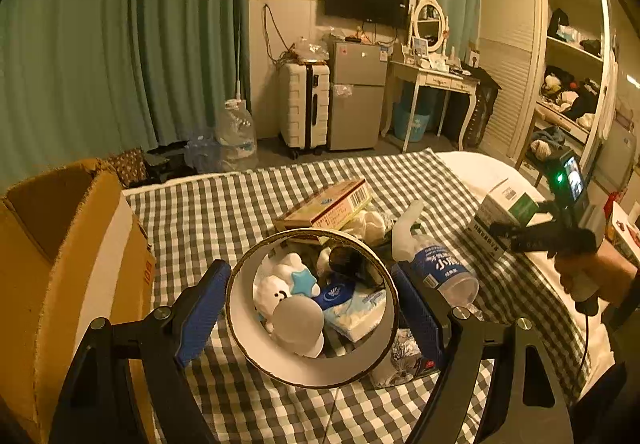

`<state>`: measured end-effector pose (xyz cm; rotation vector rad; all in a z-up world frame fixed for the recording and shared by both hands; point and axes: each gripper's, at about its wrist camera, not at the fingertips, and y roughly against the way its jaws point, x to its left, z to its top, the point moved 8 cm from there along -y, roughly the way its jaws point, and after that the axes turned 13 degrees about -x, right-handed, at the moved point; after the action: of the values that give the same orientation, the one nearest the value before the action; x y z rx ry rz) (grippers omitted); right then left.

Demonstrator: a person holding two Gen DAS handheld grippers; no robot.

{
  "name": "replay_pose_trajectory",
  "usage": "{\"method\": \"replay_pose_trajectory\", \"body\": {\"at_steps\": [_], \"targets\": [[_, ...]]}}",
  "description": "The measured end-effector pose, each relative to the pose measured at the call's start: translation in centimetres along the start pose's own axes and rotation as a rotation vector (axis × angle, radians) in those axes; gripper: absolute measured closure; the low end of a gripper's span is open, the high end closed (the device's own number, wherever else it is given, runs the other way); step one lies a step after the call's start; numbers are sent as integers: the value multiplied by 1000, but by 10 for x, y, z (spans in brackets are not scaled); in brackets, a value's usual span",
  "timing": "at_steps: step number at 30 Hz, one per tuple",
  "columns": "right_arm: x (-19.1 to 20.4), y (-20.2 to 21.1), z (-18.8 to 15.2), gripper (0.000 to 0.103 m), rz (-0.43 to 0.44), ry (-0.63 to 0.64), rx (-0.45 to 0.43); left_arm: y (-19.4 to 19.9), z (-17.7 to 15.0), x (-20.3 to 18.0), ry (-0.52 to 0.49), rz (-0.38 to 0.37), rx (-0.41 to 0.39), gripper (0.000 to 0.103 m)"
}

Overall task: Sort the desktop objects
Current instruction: 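Grasp the green-and-white box with the right gripper while the left gripper grasps the white cup holder, then carry the green box and white cup holder over the cardboard box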

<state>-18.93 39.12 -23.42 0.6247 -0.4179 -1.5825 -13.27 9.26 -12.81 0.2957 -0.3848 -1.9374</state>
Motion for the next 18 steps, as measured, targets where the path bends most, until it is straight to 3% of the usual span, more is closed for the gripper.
{"method": "replay_pose_trajectory", "body": {"at_steps": [7, 18], "targets": [[-9, 19, 8, 8, 1, -120, -36, 16, 15, 3, 2, 17, -53, 19], [-12, 99, 39, 8, -89, -239, -232, 52, 41, 10, 14, 74, -135, 19]]}}
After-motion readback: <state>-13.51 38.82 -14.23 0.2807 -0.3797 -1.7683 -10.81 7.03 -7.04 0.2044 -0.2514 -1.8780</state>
